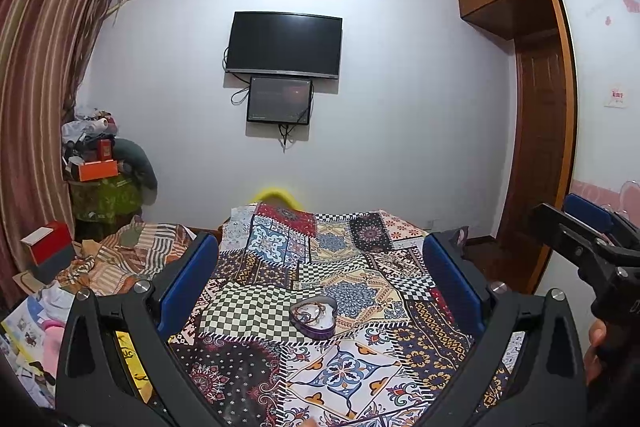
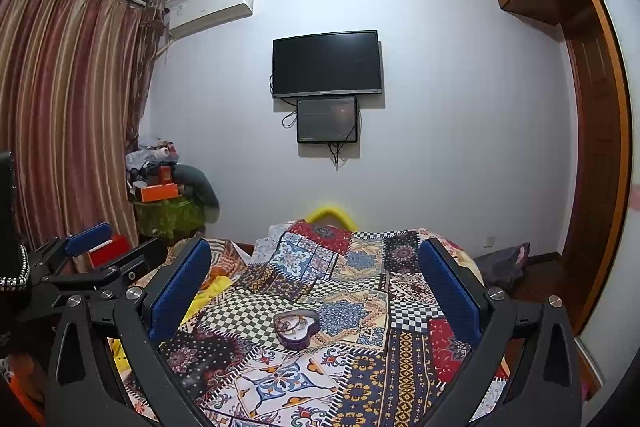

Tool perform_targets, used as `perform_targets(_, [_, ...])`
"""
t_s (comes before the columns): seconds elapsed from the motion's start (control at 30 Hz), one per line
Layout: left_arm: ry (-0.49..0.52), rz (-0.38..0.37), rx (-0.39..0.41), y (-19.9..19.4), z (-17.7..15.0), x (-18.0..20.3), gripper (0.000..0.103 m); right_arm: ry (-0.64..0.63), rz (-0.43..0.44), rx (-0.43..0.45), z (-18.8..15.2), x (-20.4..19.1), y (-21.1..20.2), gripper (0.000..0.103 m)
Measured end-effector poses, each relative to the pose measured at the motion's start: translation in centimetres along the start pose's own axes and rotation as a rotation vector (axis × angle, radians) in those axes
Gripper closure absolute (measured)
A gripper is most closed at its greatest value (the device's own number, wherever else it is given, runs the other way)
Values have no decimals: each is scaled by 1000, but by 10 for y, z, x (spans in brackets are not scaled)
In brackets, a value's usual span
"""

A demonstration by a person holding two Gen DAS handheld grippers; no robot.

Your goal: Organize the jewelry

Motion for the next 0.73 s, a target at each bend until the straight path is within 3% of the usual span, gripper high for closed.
perform_targets(0.73, [-9, -37, -23, 11, -9, -2, 0, -4, -9, -22, -9, 2, 10, 0])
Point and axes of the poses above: each gripper's, at about its wrist camera, not at the fingertips, and y roughly the way its jaws point, x to its right, z to its top, the point moved 7 cm from there along y, roughly the way its jaws point, and after that the axes turned 11 degrees about -z, right-handed, at the moved point
